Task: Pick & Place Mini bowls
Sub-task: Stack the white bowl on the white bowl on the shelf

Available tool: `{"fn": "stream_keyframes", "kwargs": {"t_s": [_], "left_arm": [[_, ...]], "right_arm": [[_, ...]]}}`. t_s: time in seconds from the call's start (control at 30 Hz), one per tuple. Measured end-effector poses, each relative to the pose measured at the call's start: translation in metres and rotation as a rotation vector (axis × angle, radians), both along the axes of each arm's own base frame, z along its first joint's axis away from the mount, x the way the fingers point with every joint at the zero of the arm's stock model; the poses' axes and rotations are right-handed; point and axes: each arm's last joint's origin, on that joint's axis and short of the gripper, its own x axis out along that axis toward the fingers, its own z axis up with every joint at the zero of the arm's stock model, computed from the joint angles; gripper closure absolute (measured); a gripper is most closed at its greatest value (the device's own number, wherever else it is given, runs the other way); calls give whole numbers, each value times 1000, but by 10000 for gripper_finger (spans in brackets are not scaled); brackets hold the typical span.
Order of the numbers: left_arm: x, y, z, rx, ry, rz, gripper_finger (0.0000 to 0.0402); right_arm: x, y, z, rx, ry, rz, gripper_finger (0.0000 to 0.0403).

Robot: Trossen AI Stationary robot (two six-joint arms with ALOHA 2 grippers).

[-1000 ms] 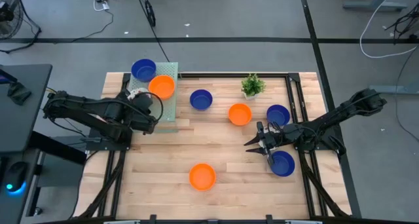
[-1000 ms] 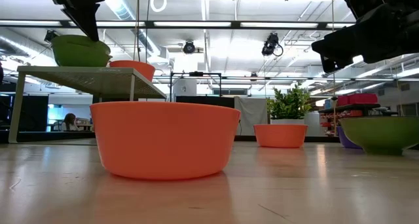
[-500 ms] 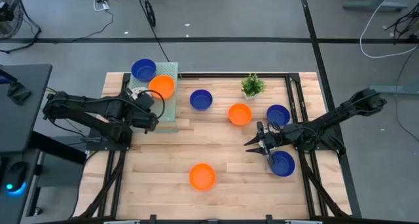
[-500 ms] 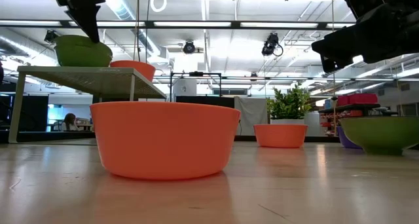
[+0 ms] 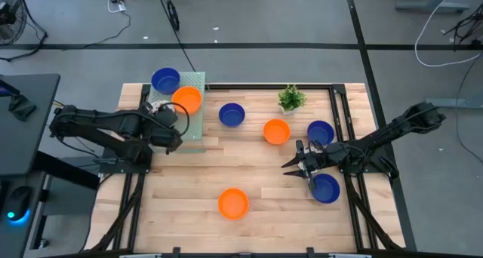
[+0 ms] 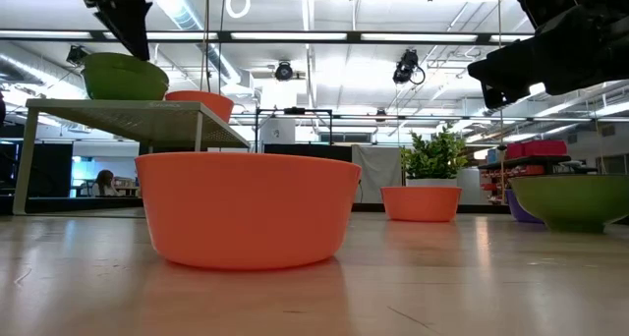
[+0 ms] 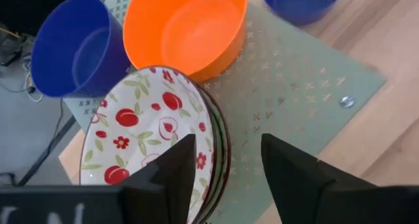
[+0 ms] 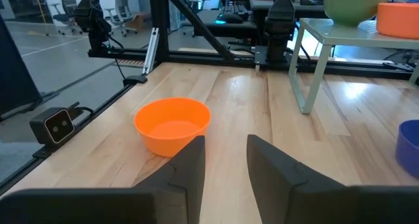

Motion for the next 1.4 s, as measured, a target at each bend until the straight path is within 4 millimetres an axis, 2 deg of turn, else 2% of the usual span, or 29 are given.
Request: {"fn": "stream_keyframes", "kwargs": {"t_s": [0.07, 0.17, 0.27, 0.4, 0.47, 0.9, 1.4], "left_arm": [[-1, -2, 6, 6, -26, -10, 224], [-3, -2, 12, 13, -55, -18, 247], [-6, -2, 12, 13, -55, -5, 293], [-10, 0, 13, 56, -63, 37, 375], [-10, 0, 13, 68, -70, 43, 392], [-9, 0, 13, 43, -85, 65, 398], [6, -4, 2, 10, -12, 64, 398]], "right_arm": [[0, 0, 0, -5, -1, 0, 289], [0, 0, 0, -6, -1, -2, 289], [0, 0, -1, -8, 4, -2, 289], [0, 0, -1, -5, 7, -3, 289], [0, 0, -1, -5, 7, -2, 289], [0, 0, -1, -1, 8, 3, 289], [0, 0, -1, -2, 9, 1, 289]]}}
